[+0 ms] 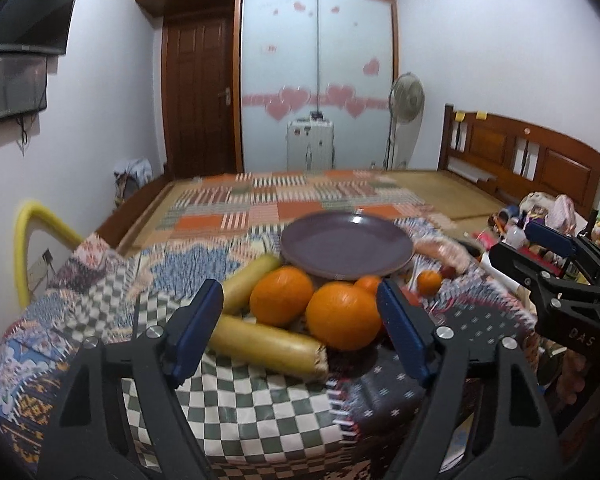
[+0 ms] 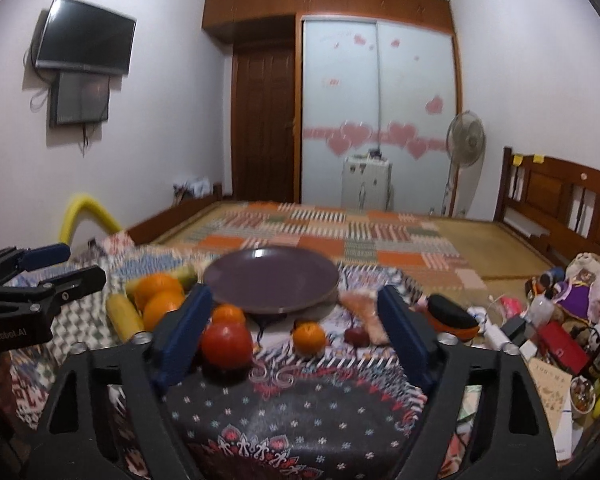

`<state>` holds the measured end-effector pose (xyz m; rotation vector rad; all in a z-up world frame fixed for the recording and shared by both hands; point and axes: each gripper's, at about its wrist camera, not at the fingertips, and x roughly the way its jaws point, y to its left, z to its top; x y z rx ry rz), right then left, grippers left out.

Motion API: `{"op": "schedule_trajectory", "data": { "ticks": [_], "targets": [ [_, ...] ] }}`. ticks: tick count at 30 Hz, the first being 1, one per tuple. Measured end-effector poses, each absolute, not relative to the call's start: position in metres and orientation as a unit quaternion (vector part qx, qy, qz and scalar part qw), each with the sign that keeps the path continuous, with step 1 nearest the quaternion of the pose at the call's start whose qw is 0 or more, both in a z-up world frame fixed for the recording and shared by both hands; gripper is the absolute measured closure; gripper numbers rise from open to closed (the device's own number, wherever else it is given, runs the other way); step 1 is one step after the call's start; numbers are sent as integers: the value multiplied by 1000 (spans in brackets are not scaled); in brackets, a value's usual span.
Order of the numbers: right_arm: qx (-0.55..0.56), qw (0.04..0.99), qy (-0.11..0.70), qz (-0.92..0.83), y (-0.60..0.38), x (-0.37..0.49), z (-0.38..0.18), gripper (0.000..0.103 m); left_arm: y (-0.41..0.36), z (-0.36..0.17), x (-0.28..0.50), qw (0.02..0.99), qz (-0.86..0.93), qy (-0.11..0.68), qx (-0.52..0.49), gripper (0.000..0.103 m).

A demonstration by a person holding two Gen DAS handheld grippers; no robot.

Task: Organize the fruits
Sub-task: 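Move the left tool toward the yellow cylinder while the right tool approaches the Dole orange, then close the left tool on the yellow cylinder while the right tool grasps the Dole orange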

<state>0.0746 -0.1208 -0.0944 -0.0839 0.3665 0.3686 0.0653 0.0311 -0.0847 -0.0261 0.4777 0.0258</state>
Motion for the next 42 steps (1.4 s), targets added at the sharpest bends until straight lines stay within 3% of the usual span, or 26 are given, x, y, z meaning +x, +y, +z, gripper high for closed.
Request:
{"op": "schedule_trajectory", "data": {
  "ticks": [10, 15, 24, 27, 32, 35, 42],
  "targets": [
    [-51, 936, 249, 244, -96, 89, -115, 31, 52, -134, 87, 950, 22, 309, -42, 23],
    [-55, 932, 246, 261, -89, 88, -115, 31, 48, -144, 90, 947, 21, 318, -37, 10],
    [-51, 925, 253, 278, -94, 98, -111, 31, 53, -164, 109, 940, 42, 335, -39, 9],
    [-57, 921, 253, 289, -86, 98, -113, 31, 58, -165, 106, 941, 26, 334, -57, 17],
    [-71, 914, 254, 308, -68, 94, -117, 31, 61, -161, 94, 941, 13, 332, -64, 41],
    [-72, 909, 255, 321, -59, 94, -118, 31, 68, -159, 86, 940, 9, 335, -71, 47],
    [-60, 895, 269, 351, -46, 91, -123, 31, 83, -157, 62, 941, 31, 330, -64, 48]
  ]
}}
